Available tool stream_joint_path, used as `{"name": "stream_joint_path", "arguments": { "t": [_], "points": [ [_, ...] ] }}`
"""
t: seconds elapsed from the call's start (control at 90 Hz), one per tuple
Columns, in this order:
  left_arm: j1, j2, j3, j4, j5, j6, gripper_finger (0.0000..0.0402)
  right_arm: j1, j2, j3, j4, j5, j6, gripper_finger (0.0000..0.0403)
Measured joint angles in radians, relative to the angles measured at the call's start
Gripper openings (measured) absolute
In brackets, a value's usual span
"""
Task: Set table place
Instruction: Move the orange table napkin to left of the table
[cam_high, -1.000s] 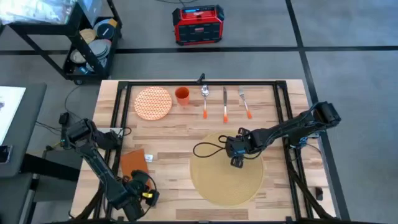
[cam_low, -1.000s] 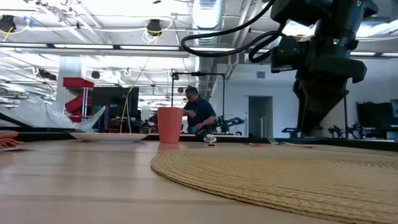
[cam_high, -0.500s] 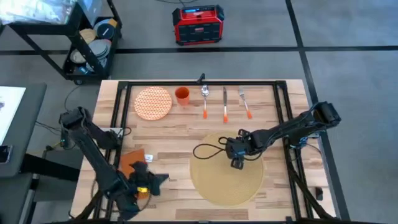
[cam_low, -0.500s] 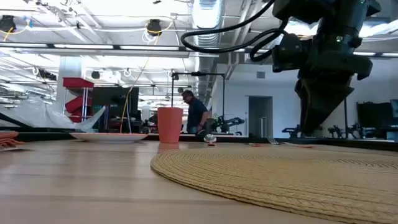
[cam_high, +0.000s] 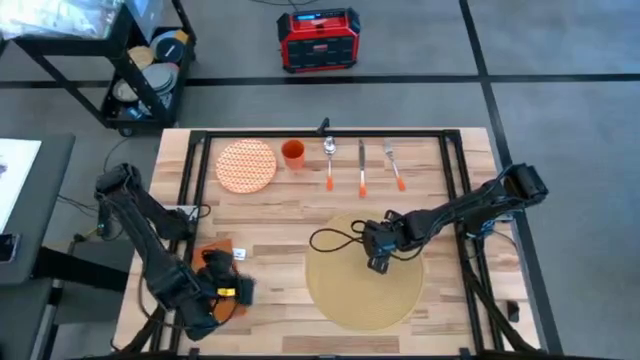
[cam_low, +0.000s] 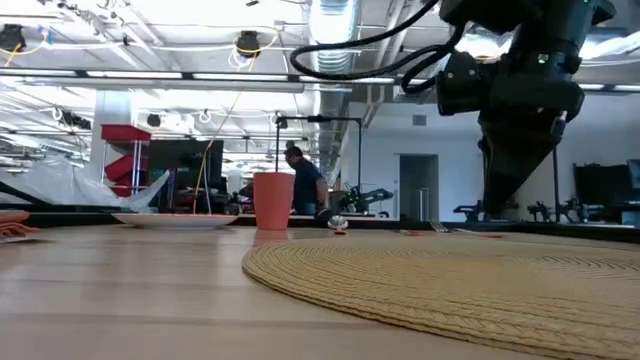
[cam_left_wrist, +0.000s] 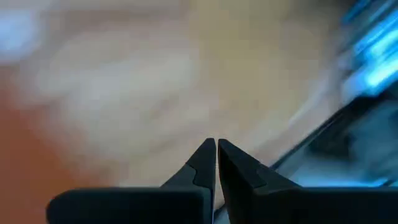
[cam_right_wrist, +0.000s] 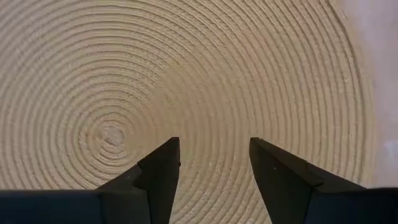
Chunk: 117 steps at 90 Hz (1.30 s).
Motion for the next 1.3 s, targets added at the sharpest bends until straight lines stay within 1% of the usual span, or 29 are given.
{"name": "stream_joint_path", "arguments": {
  "t": [0.022,0.044,0.133,0.178,0.256,0.333,0.389,0.444,0.567,0.633,0.678,0.8,0.911,1.022,1.156,1.244,1.3],
  "points": [
    [-0.009,0.002,0.014,-0.037,0.052,0.022,0.0000,0.003,0.000,0.000,0.001,0.000,0.000,0.0182],
    [-0.018,0.005,0.026,-0.073,0.078,0.055,0.0000,0.006,0.000,0.000,0.002,0.000,0.000,0.0182],
    [-0.046,0.007,0.055,-0.201,0.085,0.259,0.0000,0.007,0.000,0.000,0.020,0.012,0.000,0.0182],
    [-0.046,0.003,0.056,-0.224,0.094,0.393,0.0000,0.008,0.000,0.000,0.036,0.016,0.000,0.0182],
    [-0.034,0.005,0.056,-0.190,0.139,0.685,0.0000,0.006,0.000,0.000,0.051,0.016,0.000,0.0182],
    [-0.021,0.004,0.042,-0.129,0.156,0.955,0.0000,0.002,0.000,0.000,0.057,0.013,0.003,0.0182],
    [-0.012,0.003,0.021,-0.084,0.188,1.092,0.0000,0.004,0.000,0.000,0.056,-0.002,0.003,0.0182],
    [0.003,0.001,-0.014,-0.048,0.221,1.152,0.0000,0.004,0.000,0.000,0.055,-0.011,0.004,0.0182],
    [0.026,-0.052,-0.161,0.121,0.294,1.170,0.0000,0.005,0.000,0.000,0.055,-0.020,0.020,0.0182],
    [0.026,-0.104,-0.245,0.200,0.301,1.124,0.0000,0.004,0.000,0.000,0.056,-0.024,0.022,0.0182],
    [0.026,-0.149,-0.299,0.239,0.293,1.082,0.0000,0.004,0.000,0.000,0.055,-0.024,0.030,0.0182],
    [0.020,-0.282,-0.412,0.291,0.222,0.949,0.0000,0.012,0.000,0.000,0.057,-0.024,0.046,0.0182],
    [0.009,-0.365,-0.491,0.301,0.223,0.898,0.0000,0.024,0.000,0.000,0.058,-0.024,0.047,0.0182],
    [0.015,-0.385,-0.572,0.289,0.247,0.835,0.0000,0.032,0.000,0.000,0.058,-0.024,0.053,0.0182],
    [0.034,-0.380,-0.645,0.380,0.286,0.808,0.0000,0.051,0.000,0.000,0.058,-0.024,0.055,0.0182],
    [0.047,-0.375,-0.679,0.408,0.287,0.801,0.0000,0.056,0.000,0.000,0.059,-0.024,0.055,0.0182],
    [0.060,-0.369,-0.698,0.407,0.311,0.792,0.0000,0.058,0.000,0.000,0.058,-0.024,0.055,0.0182]
  ]
}}
